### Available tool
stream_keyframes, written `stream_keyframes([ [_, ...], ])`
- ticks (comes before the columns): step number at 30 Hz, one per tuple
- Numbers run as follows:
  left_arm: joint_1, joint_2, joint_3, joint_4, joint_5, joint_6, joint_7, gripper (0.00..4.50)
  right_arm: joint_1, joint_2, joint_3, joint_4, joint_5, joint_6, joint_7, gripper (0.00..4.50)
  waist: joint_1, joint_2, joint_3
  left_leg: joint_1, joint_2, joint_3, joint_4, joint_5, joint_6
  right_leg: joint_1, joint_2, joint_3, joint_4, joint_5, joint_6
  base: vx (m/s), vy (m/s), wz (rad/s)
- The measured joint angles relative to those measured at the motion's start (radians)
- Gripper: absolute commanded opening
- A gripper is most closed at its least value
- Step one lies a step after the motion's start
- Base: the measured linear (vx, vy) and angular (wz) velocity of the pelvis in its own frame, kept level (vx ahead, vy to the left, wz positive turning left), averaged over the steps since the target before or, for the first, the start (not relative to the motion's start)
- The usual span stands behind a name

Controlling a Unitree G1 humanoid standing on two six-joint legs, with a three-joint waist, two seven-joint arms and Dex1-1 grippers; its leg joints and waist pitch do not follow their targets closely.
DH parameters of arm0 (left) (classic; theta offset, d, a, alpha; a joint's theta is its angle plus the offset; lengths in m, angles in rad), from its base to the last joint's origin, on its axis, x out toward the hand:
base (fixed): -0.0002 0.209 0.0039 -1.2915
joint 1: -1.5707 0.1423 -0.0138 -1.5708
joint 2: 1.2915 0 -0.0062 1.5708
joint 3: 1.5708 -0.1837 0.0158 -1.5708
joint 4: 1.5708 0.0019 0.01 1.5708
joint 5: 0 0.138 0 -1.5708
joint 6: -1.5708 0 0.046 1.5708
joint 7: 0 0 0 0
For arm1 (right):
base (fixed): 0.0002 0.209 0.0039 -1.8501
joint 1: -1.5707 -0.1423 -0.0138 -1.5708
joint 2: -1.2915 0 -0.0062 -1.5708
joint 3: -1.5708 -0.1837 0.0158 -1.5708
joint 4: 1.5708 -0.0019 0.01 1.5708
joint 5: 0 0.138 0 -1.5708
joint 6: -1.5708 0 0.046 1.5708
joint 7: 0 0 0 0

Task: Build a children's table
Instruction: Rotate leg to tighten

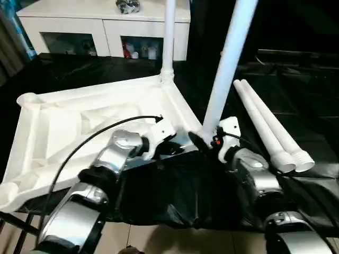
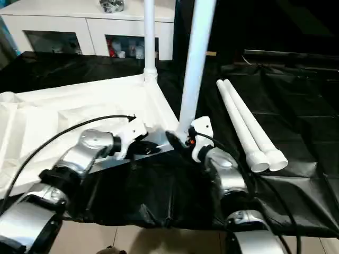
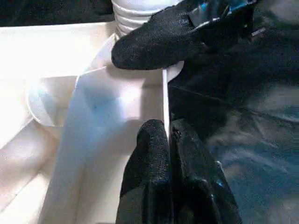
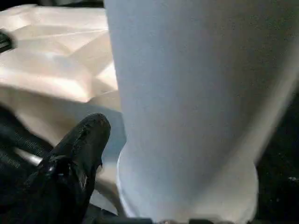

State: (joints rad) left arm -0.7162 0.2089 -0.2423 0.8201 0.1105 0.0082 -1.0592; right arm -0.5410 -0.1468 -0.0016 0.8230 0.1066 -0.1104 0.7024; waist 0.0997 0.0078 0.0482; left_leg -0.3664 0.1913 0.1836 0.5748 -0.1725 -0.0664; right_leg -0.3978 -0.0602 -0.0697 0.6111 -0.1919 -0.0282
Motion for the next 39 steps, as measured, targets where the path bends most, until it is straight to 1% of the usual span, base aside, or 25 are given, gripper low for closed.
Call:
stream_keyframes([
  [3, 0.012, 0.032, -0.011, -0.013, -0.013, -0.033, -0.074, 0.00, 0.026, -0.035, 0.025, -0.039, 0.011, 0.010, 0.124, 4.01, 0.005, 0.000, 0.000, -0.001, 0.000, 0.000, 0.000, 0.000, 0.000, -0.001, 0.000, 0.000, 0.000, -0.001, 0.000, 0.000, 0.000, 0.00],
  [5, 0.018, 0.052, -0.012, -0.017, -0.024, -0.044, -0.116, 0.00, 0.032, -0.058, 0.039, -0.063, 0.023, 0.024, 0.196, 4.01, 0.005, 0.000, 0.000, -0.002, 0.000, 0.000, 0.001, 0.000, 0.000, -0.001, 0.000, 0.000, 0.000, -0.001, 0.000, 0.000, 0.000, 0.00],
  [6, 0.026, 0.070, -0.013, -0.022, -0.036, -0.052, -0.157, 0.00, 0.037, -0.080, 0.056, -0.079, 0.035, 0.036, 0.263, 3.75, 0.005, 0.000, 0.000, -0.002, 0.000, 0.000, 0.001, 0.000, 0.000, -0.001, 0.000, 0.000, -0.001, -0.001, 0.000, 0.000, 0.000, 0.00],
  [9, 0.038, 0.100, -0.014, -0.039, -0.047, -0.066, -0.229, 0.00, 0.047, -0.111, 0.087, -0.114, 0.051, 0.062, 0.376, 3.68, 0.007, -0.003, 0.002, -0.002, 0.001, 0.000, 0.001, 0.000, 0.000, -0.001, 0.000, 0.000, -0.001, -0.001, 0.000, 0.000, 0.000, 0.00],
  [10, 0.039, 0.104, -0.016, -0.039, -0.050, -0.068, -0.244, 0.00, 0.048, -0.117, 0.089, -0.117, 0.053, 0.064, 0.396, 3.62, 0.008, -0.003, 0.002, -0.002, 0.001, 0.000, 0.001, 0.000, 0.000, -0.001, 0.000, 0.000, -0.001, -0.001, 0.000, 0.000, 0.000, 0.00],
  [11, 0.040, 0.110, -0.017, -0.040, -0.052, -0.072, -0.257, 0.00, 0.050, -0.123, 0.096, -0.124, 0.053, 0.067, 0.419, 3.48, 0.010, -0.004, 0.003, -0.002, 0.001, 0.001, 0.001, 0.000, 0.000, -0.001, 0.000, 0.000, -0.001, -0.001, 0.000, 0.000, 0.000, 0.00],
  [12, 0.041, 0.117, -0.018, -0.041, -0.057, -0.075, -0.277, 0.00, 0.052, -0.132, 0.108, -0.135, 0.053, 0.073, 0.445, 3.24, 0.011, -0.005, 0.004, -0.002, 0.001, 0.001, 0.001, 0.000, 0.000, -0.001, 0.000, 0.000, -0.001, -0.001, 0.000, 0.000, 0.000, 0.00],
  [16, 0.048, 0.136, -0.023, -0.053, -0.067, -0.078, -0.324, 0.00, 0.053, -0.151, 0.137, -0.154, 0.052, 0.090, 0.513, 3.10, 0.013, -0.006, 0.004, -0.002, 0.001, 0.001, 0.001, 0.000, 0.000, -0.001, 0.000, 0.000, -0.001, -0.002, 0.001, 0.000, 0.000, 0.00],
  [17, 0.051, 0.142, -0.025, -0.056, -0.071, -0.078, -0.336, 0.00, 0.053, -0.155, 0.146, -0.157, 0.053, 0.095, 0.527, 2.87, 0.013, -0.006, 0.004, -0.002, 0.001, 0.001, 0.001, 0.000, 0.001, -0.001, 0.000, 0.000, -0.001, -0.002, 0.001, 0.000, 0.000, 0.00],
  [19, 0.057, 0.152, -0.028, -0.063, -0.081, -0.078, -0.363, 0.00, 0.055, -0.162, 0.164, -0.175, 0.053, 0.104, 0.555, 2.83, 0.013, -0.006, 0.004, -0.002, 0.001, 0.001, 0.001, 0.000, 0.000, -0.001, 0.000, 0.000, -0.001, -0.002, 0.001, 0.000, 0.000, 0.00],
  [25, 0.059, 0.159, -0.028, -0.066, -0.082, -0.079, -0.367, 0.00, 0.057, -0.158, 0.164, -0.181, 0.053, 0.110, 0.561, 2.75, 0.013, -0.006, 0.004, -0.002, 0.001, 0.001, 0.001, 0.000, 0.000, -0.001, 0.000, 0.000, 0.000, -0.002, 0.001, 0.000, 0.000, 0.00],
  [27, 0.059, 0.151, -0.028, -0.062, -0.081, -0.077, -0.352, 0.00, 0.066, -0.143, 0.154, -0.187, 0.055, 0.119, 0.541, 2.75, 0.013, -0.006, 0.004, -0.001, 0.001, 0.001, 0.001, 0.000, 0.000, -0.001, 0.000, 0.000, 0.000, -0.002, 0.001, 0.000, 0.000, 0.00],
  [29, 0.052, 0.137, -0.024, -0.052, -0.074, -0.063, -0.304, 0.00, 0.076, -0.126, 0.128, -0.187, 0.054, 0.124, 0.476, 2.75, 0.013, -0.006, 0.004, 0.000, 0.001, 0.001, 0.002, 0.000, 0.000, 0.000, 0.000, 0.000, 0.001, -0.002, 0.000, 0.000, 0.000, 0.00],
  [32, 0.029, 0.099, -0.010, -0.018, -0.056, -0.031, -0.198, 0.00, 0.072, -0.083, 0.083, -0.158, 0.047, 0.111, 0.295, 2.75, 0.010, -0.006, 0.003, 0.001, 0.001, 0.001, 0.002, 0.000, 0.000, 0.000, 0.000, 0.000, 0.000, -0.001, 0.000, 0.000, 0.000, 0.00],
  [36, 0.000, 0.034, -0.008, 0.007, -0.030, 0.014, -0.047, 0.00, 0.045, -0.008, 0.018, -0.087, 0.027, 0.084, 0.012, 2.74, 0.001, -0.006, 0.003, 0.002, 0.000, 0.001, 0.002, 0.000, 0.000, 0.001, 0.000, 0.001, 0.000, -0.002, 0.002, 0.000, 0.000, 0.00],
  [39, -0.007, -0.003, -0.007, 0.008, -0.014, 0.038, 0.033, 0.00, 0.021, 0.034, -0.006, -0.050, 0.009, 0.070, -0.147, 2.74, -0.007, -0.007, 0.003, 0.003, 0.000, 0.001, 0.002, 0.000, 0.000, 0.002, 0.000, 0.001, 0.000, -0.002, 0.002, 0.000, 0.000, 0.00],
])
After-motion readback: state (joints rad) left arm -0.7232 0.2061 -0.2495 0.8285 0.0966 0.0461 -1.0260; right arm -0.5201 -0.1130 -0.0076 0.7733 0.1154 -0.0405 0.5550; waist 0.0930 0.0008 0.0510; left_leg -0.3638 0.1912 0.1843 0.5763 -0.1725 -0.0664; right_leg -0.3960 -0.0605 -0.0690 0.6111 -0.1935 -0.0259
